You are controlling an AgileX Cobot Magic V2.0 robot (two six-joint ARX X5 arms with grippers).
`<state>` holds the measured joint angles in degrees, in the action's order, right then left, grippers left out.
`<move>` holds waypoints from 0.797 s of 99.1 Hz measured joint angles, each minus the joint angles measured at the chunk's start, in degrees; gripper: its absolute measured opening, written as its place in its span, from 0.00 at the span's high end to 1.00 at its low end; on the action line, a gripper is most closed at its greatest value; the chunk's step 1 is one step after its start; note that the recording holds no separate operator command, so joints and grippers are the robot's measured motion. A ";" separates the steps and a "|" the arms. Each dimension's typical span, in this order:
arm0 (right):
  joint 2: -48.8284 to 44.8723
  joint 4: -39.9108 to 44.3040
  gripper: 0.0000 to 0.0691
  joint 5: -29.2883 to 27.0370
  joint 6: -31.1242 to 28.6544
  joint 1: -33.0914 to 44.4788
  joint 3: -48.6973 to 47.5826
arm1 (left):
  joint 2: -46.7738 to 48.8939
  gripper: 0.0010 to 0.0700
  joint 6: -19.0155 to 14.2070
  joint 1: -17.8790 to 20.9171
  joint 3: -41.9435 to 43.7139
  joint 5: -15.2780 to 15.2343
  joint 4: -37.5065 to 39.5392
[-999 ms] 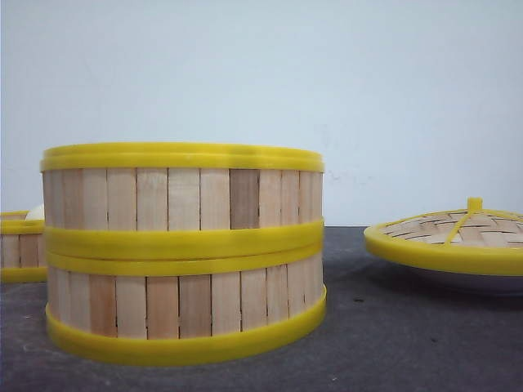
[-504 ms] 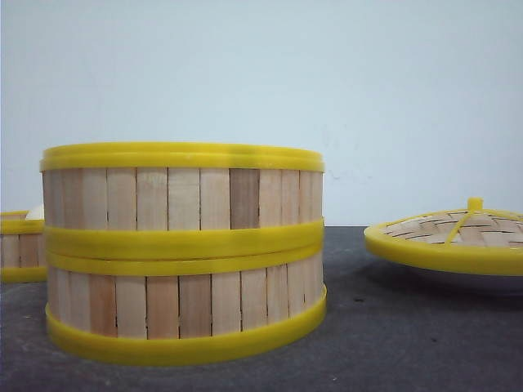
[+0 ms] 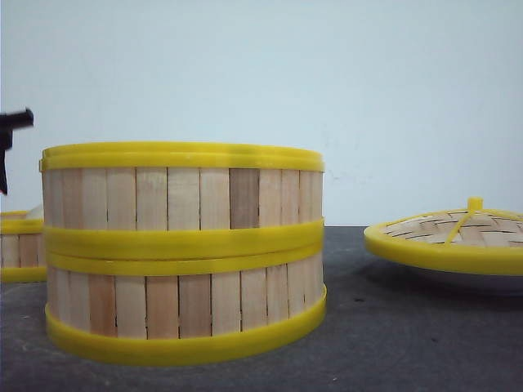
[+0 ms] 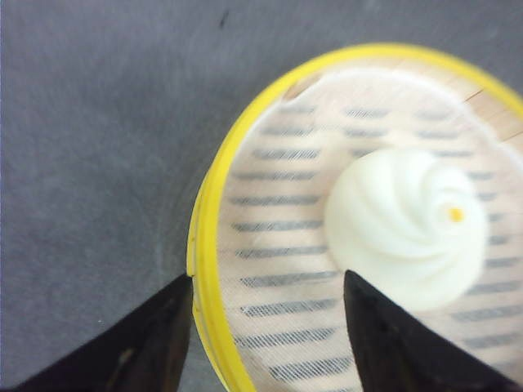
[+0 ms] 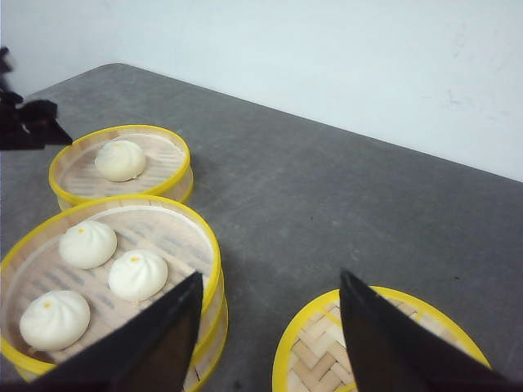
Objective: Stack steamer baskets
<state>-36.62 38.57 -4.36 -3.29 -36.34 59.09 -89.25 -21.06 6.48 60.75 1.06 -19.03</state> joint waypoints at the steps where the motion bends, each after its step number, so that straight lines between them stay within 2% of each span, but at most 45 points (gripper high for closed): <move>1: 0.00 0.00 0.53 0.00 0.02 0.00 0.00 | -0.26 0.52 0.00 0.00 0.04 -0.02 0.02; 29: 0.00 0.00 0.53 -0.39 0.02 0.00 0.00 | -4.63 0.52 -0.85 0.02 0.07 -0.04 0.35; 35: 0.00 -0.02 0.53 -0.52 0.02 0.00 0.00 | -4.76 0.58 -0.85 0.04 0.09 -0.13 0.35; 47: 0.00 0.00 0.53 -1.66 0.02 0.00 0.00 | -4.76 0.77 -0.87 0.07 0.09 -1.46 0.07; 52: 0.00 -0.02 0.53 -1.68 0.02 0.00 0.00 | -4.76 0.82 -0.87 0.17 0.09 -1.68 -0.35; 79: 0.00 -0.28 0.53 -1.68 0.02 0.00 0.00 | -5.64 0.85 -0.96 0.20 0.35 -2.45 -1.33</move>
<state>-36.62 38.28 -6.04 -3.27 -36.34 59.09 -94.89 -22.02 6.68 61.10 -1.39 -20.36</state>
